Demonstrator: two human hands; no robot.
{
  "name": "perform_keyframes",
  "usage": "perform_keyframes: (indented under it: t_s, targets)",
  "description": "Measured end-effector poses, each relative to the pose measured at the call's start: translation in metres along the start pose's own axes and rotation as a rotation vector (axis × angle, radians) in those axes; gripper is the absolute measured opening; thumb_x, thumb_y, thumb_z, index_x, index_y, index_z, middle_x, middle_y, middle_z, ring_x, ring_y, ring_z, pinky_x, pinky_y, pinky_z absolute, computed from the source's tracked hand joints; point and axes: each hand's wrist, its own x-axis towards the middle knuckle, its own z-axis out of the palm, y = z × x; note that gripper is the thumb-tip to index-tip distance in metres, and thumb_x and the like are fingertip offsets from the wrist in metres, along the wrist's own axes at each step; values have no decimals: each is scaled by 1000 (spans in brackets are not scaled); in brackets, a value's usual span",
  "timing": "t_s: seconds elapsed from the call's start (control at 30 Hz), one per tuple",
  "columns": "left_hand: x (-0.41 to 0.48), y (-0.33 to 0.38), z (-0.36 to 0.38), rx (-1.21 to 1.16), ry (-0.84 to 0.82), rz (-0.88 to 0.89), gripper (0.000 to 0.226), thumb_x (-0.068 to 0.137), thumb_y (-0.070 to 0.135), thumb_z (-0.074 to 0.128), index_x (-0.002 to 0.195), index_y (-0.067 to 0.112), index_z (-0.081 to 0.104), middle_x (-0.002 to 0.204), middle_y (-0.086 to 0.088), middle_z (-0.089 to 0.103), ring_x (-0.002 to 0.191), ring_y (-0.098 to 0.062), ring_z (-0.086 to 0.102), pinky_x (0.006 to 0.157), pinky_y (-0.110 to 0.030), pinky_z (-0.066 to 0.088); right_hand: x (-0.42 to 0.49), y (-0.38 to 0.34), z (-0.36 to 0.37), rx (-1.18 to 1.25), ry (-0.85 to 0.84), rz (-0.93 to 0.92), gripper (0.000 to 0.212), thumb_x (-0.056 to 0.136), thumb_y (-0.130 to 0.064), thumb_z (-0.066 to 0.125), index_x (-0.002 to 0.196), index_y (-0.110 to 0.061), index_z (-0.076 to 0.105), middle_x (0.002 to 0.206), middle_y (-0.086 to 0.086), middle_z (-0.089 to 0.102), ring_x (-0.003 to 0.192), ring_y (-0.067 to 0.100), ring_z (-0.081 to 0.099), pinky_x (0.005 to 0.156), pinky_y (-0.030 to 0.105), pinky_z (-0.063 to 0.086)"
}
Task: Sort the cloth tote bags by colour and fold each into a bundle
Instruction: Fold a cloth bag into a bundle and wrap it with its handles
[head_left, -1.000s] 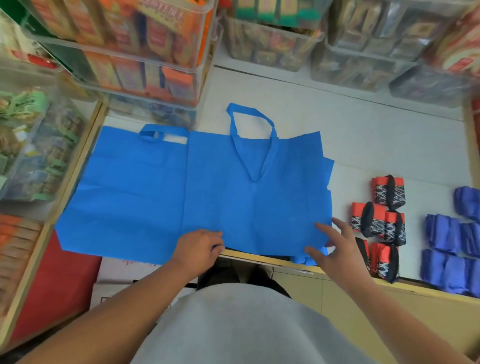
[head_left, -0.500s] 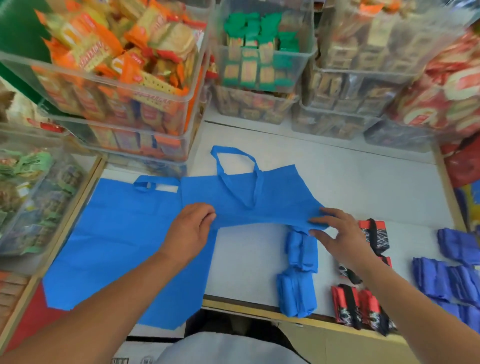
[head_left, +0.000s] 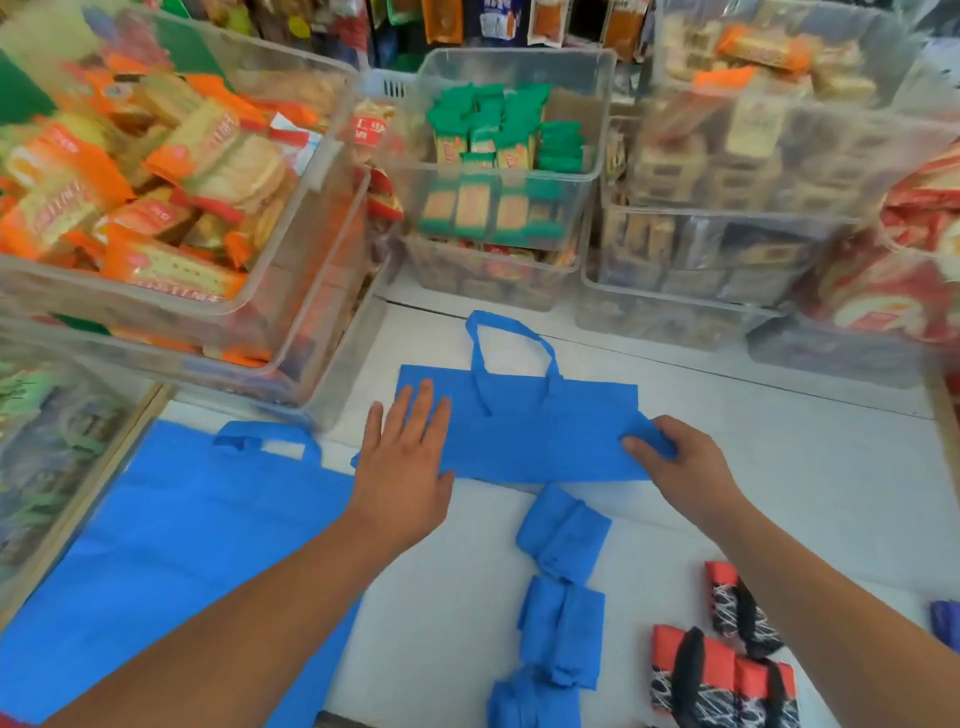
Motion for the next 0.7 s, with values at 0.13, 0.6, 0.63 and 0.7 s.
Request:
perform_keyframes:
  t_s: [0.13, 0.6, 0.63, 0.7]
  targets:
    - [33, 9, 13, 53, 32, -20, 102, 77, 30, 77, 160, 14, 21, 168, -17, 1, 153, -43, 8, 121, -64, 11, 42, 25, 16, -62, 0, 126, 38, 87, -52, 69, 93, -19, 50, 92, -4, 54, 83, 20, 51, 74, 31, 42]
    - [60, -13, 119, 43, -225, 74, 43, 73, 36, 88, 113, 31, 73, 131, -16, 64, 115, -42, 63, 81, -59, 57, 107, 31, 63, -532, -41, 130, 45, 86, -16, 64, 130, -17, 56, 129, 5, 57, 111, 30, 52, 78, 36, 45]
    - [61, -16, 120, 0, -182, 70, 43, 71, 37, 89, 111, 32, 73, 129, -14, 65, 114, -40, 64, 79, -55, 59, 112, 26, 64, -586, -45, 95, 48, 85, -18, 64, 132, -19, 56, 128, 3, 58, 114, 29, 51, 84, 38, 46]
    - [62, -20, 118, -87, -112, 40, 47, 70, 43, 89, 112, 31, 74, 129, -4, 67, 114, -32, 65, 69, -45, 62, 122, 13, 72, -591, -59, 13, 46, 89, -27, 64, 134, -23, 57, 123, -1, 62, 115, 23, 51, 92, 37, 46]
